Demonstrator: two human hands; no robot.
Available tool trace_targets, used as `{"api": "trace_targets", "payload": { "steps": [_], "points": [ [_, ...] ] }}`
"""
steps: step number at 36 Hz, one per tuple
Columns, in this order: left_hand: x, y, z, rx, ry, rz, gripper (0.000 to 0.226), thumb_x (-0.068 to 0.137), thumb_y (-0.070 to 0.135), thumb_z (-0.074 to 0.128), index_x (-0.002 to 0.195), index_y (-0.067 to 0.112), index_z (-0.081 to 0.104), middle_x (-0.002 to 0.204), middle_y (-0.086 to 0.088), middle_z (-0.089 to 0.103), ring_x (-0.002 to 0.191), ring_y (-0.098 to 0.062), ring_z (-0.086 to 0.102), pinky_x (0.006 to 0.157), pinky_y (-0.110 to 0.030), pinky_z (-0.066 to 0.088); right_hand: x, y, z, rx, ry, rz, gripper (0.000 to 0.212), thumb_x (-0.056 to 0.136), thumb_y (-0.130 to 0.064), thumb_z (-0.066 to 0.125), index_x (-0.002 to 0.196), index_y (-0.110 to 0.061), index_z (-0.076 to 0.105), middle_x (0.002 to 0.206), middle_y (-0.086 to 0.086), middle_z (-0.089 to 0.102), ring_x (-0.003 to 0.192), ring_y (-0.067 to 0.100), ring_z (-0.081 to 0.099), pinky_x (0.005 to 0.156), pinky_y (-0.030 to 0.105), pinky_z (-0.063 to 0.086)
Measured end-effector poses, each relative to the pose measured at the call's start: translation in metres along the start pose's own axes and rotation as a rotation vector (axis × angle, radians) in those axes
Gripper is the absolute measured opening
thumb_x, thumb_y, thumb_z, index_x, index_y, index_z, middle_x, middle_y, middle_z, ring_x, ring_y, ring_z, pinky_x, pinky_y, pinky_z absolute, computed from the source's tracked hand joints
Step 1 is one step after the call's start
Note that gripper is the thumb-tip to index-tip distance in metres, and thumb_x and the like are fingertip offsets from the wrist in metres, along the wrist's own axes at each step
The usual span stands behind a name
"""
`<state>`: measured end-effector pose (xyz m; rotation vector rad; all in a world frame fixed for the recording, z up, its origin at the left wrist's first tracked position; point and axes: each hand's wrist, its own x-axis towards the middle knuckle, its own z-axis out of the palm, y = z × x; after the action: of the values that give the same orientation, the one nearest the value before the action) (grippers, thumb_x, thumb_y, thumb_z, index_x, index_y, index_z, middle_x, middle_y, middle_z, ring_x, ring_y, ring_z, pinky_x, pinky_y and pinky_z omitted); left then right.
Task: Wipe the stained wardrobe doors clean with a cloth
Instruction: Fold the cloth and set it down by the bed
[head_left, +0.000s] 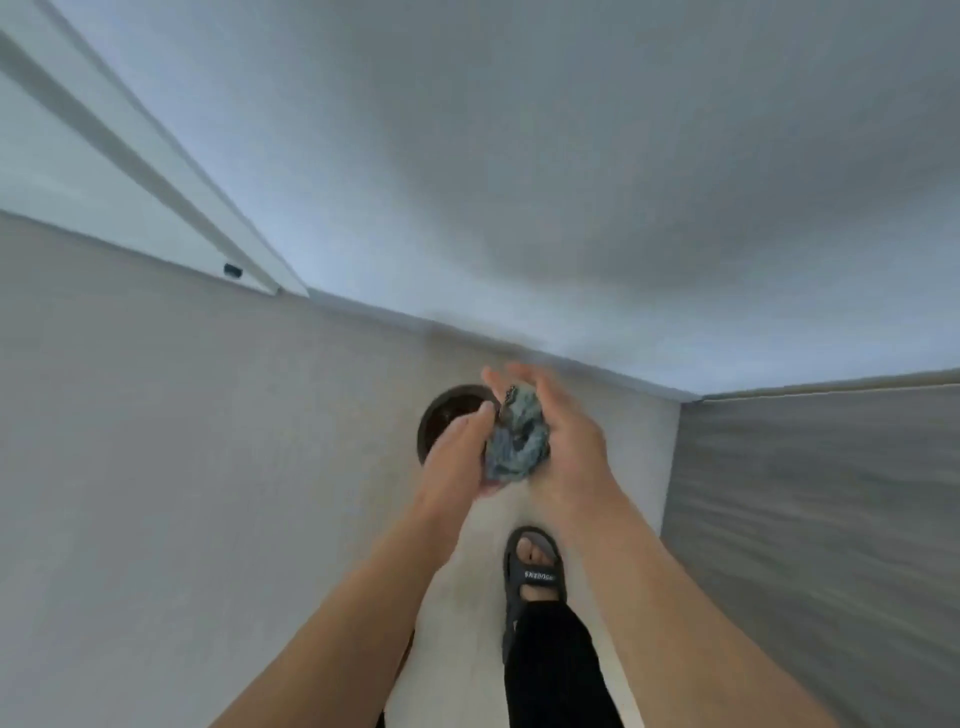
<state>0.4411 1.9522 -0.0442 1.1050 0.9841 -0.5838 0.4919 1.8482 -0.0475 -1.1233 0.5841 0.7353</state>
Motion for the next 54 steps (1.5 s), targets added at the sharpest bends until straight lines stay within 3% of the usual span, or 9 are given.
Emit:
{"api": "trace_targets", "payload": {
  "steps": [4, 8, 14, 20, 29, 32, 38, 47, 54],
  "points": [
    [-0.164, 0.111, 0.046, 0.22, -0.378, 0.219, 0.011, 0.103, 0.026, 0.065, 0.105, 0.017, 0.071, 0.091, -0.001, 0.079, 0.076, -0.01, 0.076, 0.064, -0.021, 0.057, -0.171, -0.136, 0.03, -0.172, -0.01, -0.253, 0.035, 0.099, -0.026, 0.053, 0.13, -0.015, 0.064, 0.135, 0.006, 0.064, 0.128, 0.027, 0.058, 0.108, 0.046, 0.046],
    [-0.331, 0.196, 0.101, 0.417, -0.513, 0.542, 0.018, 0.091, 0.02, 0.08, 0.108, 0.017, 0.073, 0.103, -0.009, 0.079, 0.099, -0.03, 0.075, 0.088, -0.043, 0.061, -0.37, -0.249, 0.048, -0.324, 0.164, -0.508, 0.033, 0.09, -0.026, 0.068, 0.122, -0.018, 0.067, 0.122, 0.008, 0.07, 0.117, 0.03, 0.065, 0.099, 0.046, 0.052],
    [-0.561, 0.236, 0.173, 0.532, -0.868, 0.774, 0.038, 0.087, 0.032, 0.068, 0.114, 0.007, 0.077, 0.108, -0.013, 0.079, 0.098, -0.022, 0.075, 0.082, -0.031, 0.06, -0.617, -0.307, 0.034, -0.243, 0.344, -0.833, 0.056, 0.066, -0.042, 0.092, 0.11, -0.015, 0.071, 0.102, 0.016, 0.069, 0.097, 0.028, 0.066, 0.084, 0.033, 0.057],
    [-0.707, 0.157, 0.228, 0.677, -1.121, 1.011, 0.022, 0.093, 0.036, 0.067, 0.104, 0.019, 0.073, 0.095, 0.002, 0.078, 0.09, -0.012, 0.074, 0.077, -0.025, 0.058, -0.795, -0.252, -0.013, -0.243, 0.368, -0.957, 0.046, 0.085, -0.008, 0.075, 0.129, -0.005, 0.061, 0.126, 0.029, 0.062, 0.12, 0.046, 0.059, 0.106, 0.055, 0.046],
    [-0.828, -0.016, 0.31, 0.749, -1.41, 1.001, 0.026, 0.093, 0.041, 0.071, 0.085, 0.018, 0.078, 0.081, 0.007, 0.075, 0.078, -0.004, 0.066, 0.073, -0.018, 0.052, -0.973, -0.111, -0.103, -0.003, 0.861, -1.132, 0.057, 0.071, -0.048, 0.088, 0.062, -0.019, 0.04, 0.077, 0.016, 0.043, 0.075, 0.029, 0.039, 0.068, 0.039, 0.037],
    [-0.863, -0.07, 0.329, 0.716, -1.434, 0.828, 0.033, 0.089, 0.042, 0.074, 0.086, 0.009, 0.075, 0.08, -0.002, 0.073, 0.076, -0.017, 0.068, 0.07, -0.027, 0.056, -1.022, -0.064, -0.132, 0.026, 0.93, -1.129, 0.055, 0.071, -0.058, 0.083, 0.076, -0.013, 0.052, 0.091, 0.018, 0.064, 0.093, 0.032, 0.064, 0.089, 0.044, 0.053],
    [-0.926, -0.184, 0.35, 0.975, -1.438, 1.212, 0.075, 0.082, 0.076, 0.067, 0.075, 0.001, 0.073, 0.074, -0.027, 0.065, 0.059, -0.024, 0.056, 0.059, -0.046, 0.045, -1.076, -0.009, -0.168, -0.254, 0.972, -0.968, 0.044, 0.084, -0.047, 0.075, 0.119, -0.029, 0.057, 0.117, -0.007, 0.07, 0.114, 0.012, 0.065, 0.098, 0.04, 0.053],
    [-0.976, -0.231, 0.399, 1.074, -1.416, 1.19, 0.067, 0.076, 0.064, 0.07, 0.064, -0.002, 0.061, 0.06, -0.011, 0.047, 0.057, -0.018, 0.043, 0.058, -0.03, 0.034, -1.155, 0.034, -0.255, 0.073, 1.015, -1.035, 0.048, 0.088, -0.041, 0.069, 0.103, 0.004, 0.07, 0.102, 0.026, 0.072, 0.092, 0.04, 0.069, 0.086, 0.05, 0.054],
    [-0.964, -0.253, 0.47, 1.416, -1.549, 1.066, 0.019, 0.096, 0.023, 0.076, 0.077, 0.02, 0.077, 0.074, 0.001, 0.067, 0.069, -0.009, 0.059, 0.068, -0.024, 0.044, -1.2, 0.027, -0.337, 0.154, 1.166, -1.027, 0.037, 0.102, -0.038, 0.054, 0.101, -0.009, 0.076, 0.105, 0.017, 0.075, 0.098, 0.037, 0.072, 0.095, 0.048, 0.053]
  ]
}}
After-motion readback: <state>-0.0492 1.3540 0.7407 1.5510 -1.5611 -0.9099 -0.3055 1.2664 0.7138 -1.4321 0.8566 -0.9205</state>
